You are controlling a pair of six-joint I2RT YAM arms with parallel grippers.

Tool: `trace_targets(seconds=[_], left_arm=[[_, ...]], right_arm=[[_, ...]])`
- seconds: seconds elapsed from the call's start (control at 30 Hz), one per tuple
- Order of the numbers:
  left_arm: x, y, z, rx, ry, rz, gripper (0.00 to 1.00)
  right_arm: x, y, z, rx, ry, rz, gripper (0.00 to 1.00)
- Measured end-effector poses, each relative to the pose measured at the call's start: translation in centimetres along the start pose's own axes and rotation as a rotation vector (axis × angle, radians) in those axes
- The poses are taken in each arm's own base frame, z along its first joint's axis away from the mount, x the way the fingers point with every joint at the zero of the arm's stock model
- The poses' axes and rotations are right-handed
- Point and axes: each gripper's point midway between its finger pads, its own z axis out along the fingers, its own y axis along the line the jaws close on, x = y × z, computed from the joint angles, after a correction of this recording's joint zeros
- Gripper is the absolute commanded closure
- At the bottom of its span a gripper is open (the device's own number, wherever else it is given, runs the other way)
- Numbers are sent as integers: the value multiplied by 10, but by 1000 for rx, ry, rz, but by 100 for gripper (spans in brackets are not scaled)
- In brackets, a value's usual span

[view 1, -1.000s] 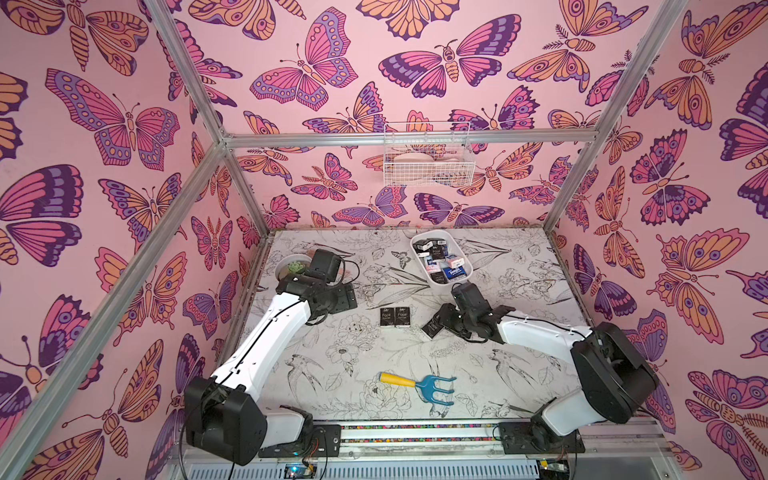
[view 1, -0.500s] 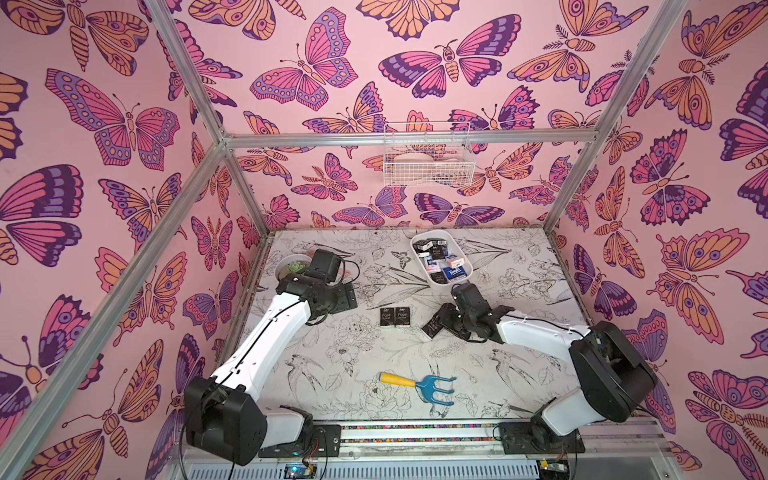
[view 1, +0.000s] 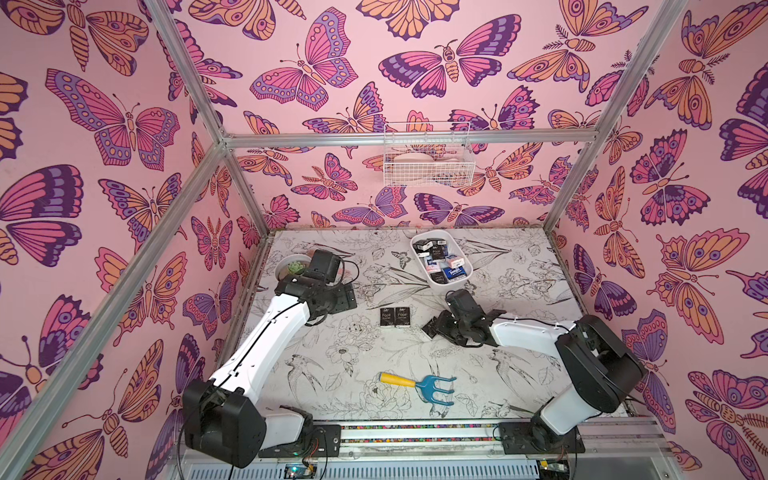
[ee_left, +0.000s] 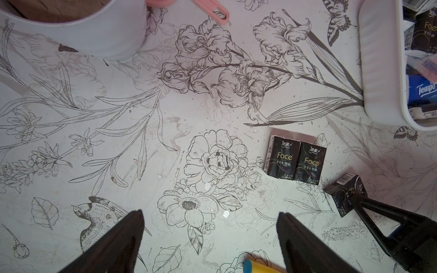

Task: Take the pocket tissues out of the storage box
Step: Adjust the pocket tissues at the center of the board.

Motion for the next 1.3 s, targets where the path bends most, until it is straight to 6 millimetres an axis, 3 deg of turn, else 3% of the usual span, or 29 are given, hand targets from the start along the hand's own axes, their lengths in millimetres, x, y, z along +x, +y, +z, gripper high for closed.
trace_targets(seconds=[0.27, 0.4, 0.9, 1.3], left_arm=[[2, 1, 1, -4, 2, 0, 6], [2, 2, 1, -4, 2, 0, 6], [3, 4, -2, -10, -10, 0, 6], [2, 6, -2, -17, -13, 0, 6]], right_arm=[[0, 1, 4, 9, 11, -51, 74], [-4, 15, 14, 14, 50, -160, 76], [-13, 38, 29, 78, 160, -470, 76], [-15, 40, 32, 91, 176, -501, 76]])
